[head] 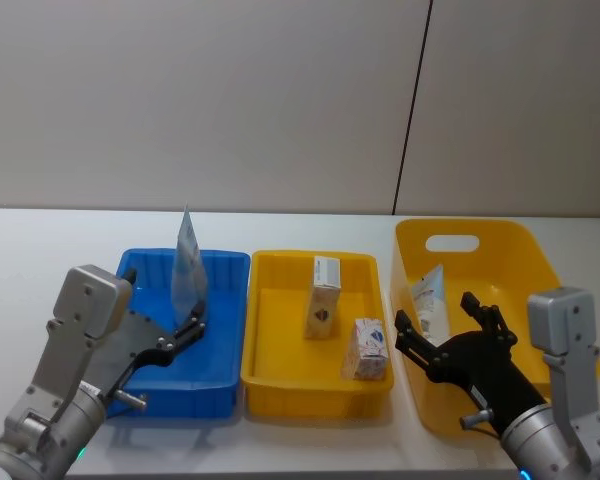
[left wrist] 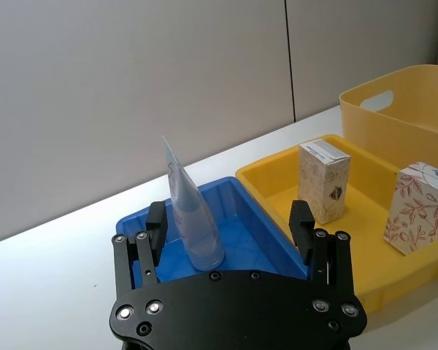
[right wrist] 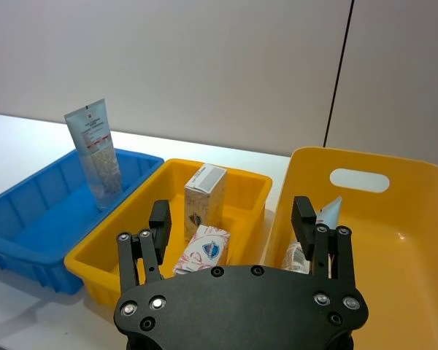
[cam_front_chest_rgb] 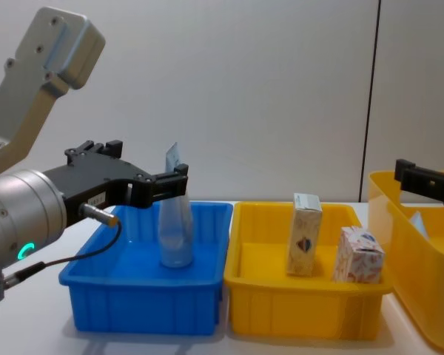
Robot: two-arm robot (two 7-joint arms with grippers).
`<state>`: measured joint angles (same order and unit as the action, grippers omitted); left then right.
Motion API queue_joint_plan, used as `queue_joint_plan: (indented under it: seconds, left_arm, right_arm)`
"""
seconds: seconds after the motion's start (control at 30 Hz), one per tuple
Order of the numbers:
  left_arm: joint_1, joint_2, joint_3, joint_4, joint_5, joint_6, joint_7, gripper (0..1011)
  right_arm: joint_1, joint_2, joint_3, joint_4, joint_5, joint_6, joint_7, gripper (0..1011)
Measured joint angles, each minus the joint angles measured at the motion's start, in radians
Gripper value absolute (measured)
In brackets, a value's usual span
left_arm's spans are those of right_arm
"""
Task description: Bimanual collaborative sorting of washing and personal care products
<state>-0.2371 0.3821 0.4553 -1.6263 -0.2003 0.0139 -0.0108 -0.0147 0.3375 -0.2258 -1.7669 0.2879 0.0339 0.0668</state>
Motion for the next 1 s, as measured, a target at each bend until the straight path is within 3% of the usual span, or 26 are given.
queue_joint_plan:
  seconds: [0.43, 0.7, 1.0]
  left_arm:
    - [0.000, 0.000, -0.001, 0.000, 0.000, 0.000, 0.000, 1001]
    - [0.000, 0.000, -0.001, 0.000, 0.000, 0.000, 0.000, 1002]
    - [0.000, 0.000, -0.001, 0.000, 0.000, 0.000, 0.000, 1001]
  right_arm:
    - [-0.001, 0.006, 0.005, -0.005, 0.008, 0.018, 0.015, 1002]
    - [0.012, 0.019, 0.003, -0.013, 0.021, 0.087, 0.042, 1002]
    - [0.059, 0.014, -0.030, 0.005, 0.011, 0.180, 0.055, 1002]
